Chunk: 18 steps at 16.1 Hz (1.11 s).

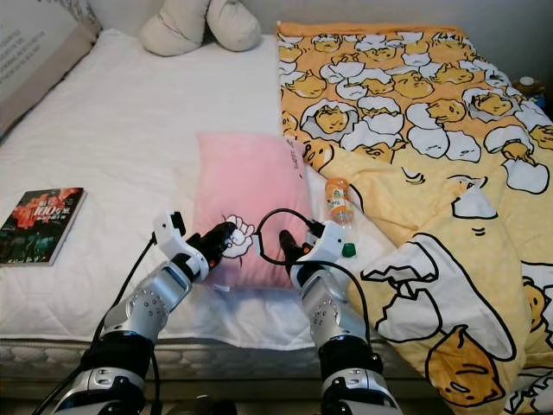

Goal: Clean up the room

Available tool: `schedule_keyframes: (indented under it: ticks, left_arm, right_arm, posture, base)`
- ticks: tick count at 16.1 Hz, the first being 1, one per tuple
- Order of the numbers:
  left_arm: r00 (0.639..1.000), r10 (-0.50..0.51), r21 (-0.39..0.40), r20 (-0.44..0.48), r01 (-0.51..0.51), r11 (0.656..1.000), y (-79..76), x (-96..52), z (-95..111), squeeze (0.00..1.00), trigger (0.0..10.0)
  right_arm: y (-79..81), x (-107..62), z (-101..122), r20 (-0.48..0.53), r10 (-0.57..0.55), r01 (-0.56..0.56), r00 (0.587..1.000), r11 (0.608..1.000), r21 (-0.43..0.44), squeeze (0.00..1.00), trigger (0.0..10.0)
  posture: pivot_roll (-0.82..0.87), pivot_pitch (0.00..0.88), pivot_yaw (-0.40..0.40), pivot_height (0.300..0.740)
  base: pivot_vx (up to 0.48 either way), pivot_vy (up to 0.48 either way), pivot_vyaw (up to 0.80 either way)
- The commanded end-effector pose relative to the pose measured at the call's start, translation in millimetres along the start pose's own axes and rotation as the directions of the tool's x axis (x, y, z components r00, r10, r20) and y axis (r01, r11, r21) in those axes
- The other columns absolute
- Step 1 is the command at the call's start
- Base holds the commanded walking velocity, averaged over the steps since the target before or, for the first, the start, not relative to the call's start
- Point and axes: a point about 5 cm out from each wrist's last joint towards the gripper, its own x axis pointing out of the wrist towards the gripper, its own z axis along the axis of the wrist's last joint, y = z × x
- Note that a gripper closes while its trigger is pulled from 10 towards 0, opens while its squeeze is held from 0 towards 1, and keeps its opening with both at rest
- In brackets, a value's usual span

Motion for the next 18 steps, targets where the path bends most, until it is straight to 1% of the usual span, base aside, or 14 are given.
schedule_keyframes:
  ticks: [1,2,3,4,5,6,8,9,11,13,14,15,16,18]
  left_arm:
    - [1.0,-0.026,-0.038,-0.013,0.026,0.999,-4.6,3.1,-6.4,0.0,0.0]
    - [0.998,-0.062,-0.06,0.011,0.063,0.996,-10.1,4.7,-3.2,0.0,0.0]
    - [0.995,-0.089,-0.116,0.048,0.094,0.989,-17.5,7.3,2.9,0.0,0.0]
    - [0.985,-0.136,-0.149,0.103,0.151,0.977,-31.3,10.6,14.4,0.0,0.0]
    - [0.958,-0.234,-0.128,0.164,0.256,0.958,-56.8,13.0,32.8,0.0,0.0]
    - [0.933,-0.299,-0.09,0.201,0.322,0.943,-73.3,12.5,46.6,0.0,0.0]
    - [0.897,-0.37,-0.016,0.241,0.385,0.923,-90.6,9.5,64.5,0.0,0.0]
    - [0.861,-0.429,0.053,0.274,0.432,0.9,-103.7,5.2,81.0,0.0,0.0]
    - [0.846,-0.448,0.095,0.287,0.441,0.893,-107.6,1.3,89.5,0.0,0.0]
    - [0.848,-0.458,0.201,0.268,0.416,0.887,-107.9,-5.5,90.3,0.0,0.0]
    - [0.849,-0.46,0.228,0.261,0.408,0.884,-108.2,-6.7,89.9,0.0,0.0]
    - [0.863,-0.438,0.299,0.25,0.362,0.883,-104.5,-8.2,91.1,0.0,0.0]
    - [0.867,-0.432,0.318,0.248,0.348,0.882,-103.1,-8.4,91.6,0.0,0.0]
    - [0.874,-0.408,0.427,0.264,0.273,0.862,-96.2,-10.0,98.2,0.0,0.0]
  right_arm:
    - [10.8,1.1,-6.7,-0.027,0.034,-0.034,0.999,0.999,0.0,0.0,0.0]
    - [13.3,1.2,-6.6,-0.026,0.044,-0.044,0.999,0.999,0.0,0.0,0.0]
    - [15.9,1.6,-4.5,-0.017,0.053,-0.053,0.998,0.999,-0.004,0.0,0.0]
    - [21.2,2.1,1.3,0.009,0.071,-0.071,0.997,0.997,-0.015,0.0,0.0]
    - [32.3,2.9,14.5,0.066,0.113,-0.109,0.991,0.992,-0.057,0.0,0.0]
    - [41.6,2.9,25.0,0.112,0.148,-0.136,0.983,0.985,-0.104,0.0,0.0]
    - [56.1,2.0,39.1,0.17,0.205,-0.176,0.964,0.969,-0.17,0.0,0.0]
    - [66.8,0.5,51.8,0.211,0.246,-0.204,0.946,0.958,-0.2,0.0,0.0]
    - [71.2,-0.8,62.5,0.247,0.254,-0.207,0.935,0.957,-0.201,0.0,0.0]
    - [77.1,-3.5,79.2,0.304,0.267,-0.202,0.914,0.952,-0.229,0.0,0.0]
    - [78.4,-4.2,83.1,0.317,0.269,-0.199,0.909,0.951,-0.238,0.0,0.0]
    - [83.3,-5.6,97.0,0.355,0.28,-0.174,0.892,0.938,-0.301,0.0,0.0]
    - [84.8,-6.1,100.9,0.365,0.284,-0.166,0.887,0.932,-0.322,0.0,0.0]
    - [88.8,-7.7,115.9,0.414,0.29,-0.127,0.863,0.917,-0.379,0.0,0.0]
  posture:
    - [-0.08,0.0,0.053,0.736]
    - [-0.07,0.0,0.052,0.736]
    - [-0.07,0.0,0.052,0.736]
    - [-0.07,0.0,0.055,0.736]
    - [-0.07,0.0,0.055,0.736]
    - [-0.07,0.0,0.056,0.736]
    - [-0.07,0.0,0.057,0.736]
    - [-0.07,0.0,0.06,0.736]
    - [-0.07,0.0,0.059,0.736]
    - [-0.07,0.0,0.053,0.736]
    - [-0.07,0.0,0.053,0.736]
    - [-0.07,0.0,0.047,0.736]
    - [-0.07,0.0,0.046,0.736]
    - [-0.06,0.0,0.038,0.736]
  base:
    - [0.0,0.0,0.0]
    - [0.0,0.0,0.0]
    - [0.0,0.0,0.0]
    - [0.0,0.0,0.0]
    - [0.0,0.0,0.0]
    - [0.0,0.0,0.0]
    - [0.0,0.0,0.0]
    - [0.0,0.0,0.0]
    - [0.0,0.0,0.0]
    - [0.0,0.0,0.0]
    - [0.0,0.0,0.0]
    - [0.0,0.0,0.0]
    - [0.0,0.0,0.0]
    - [0.0,0.0,0.0]
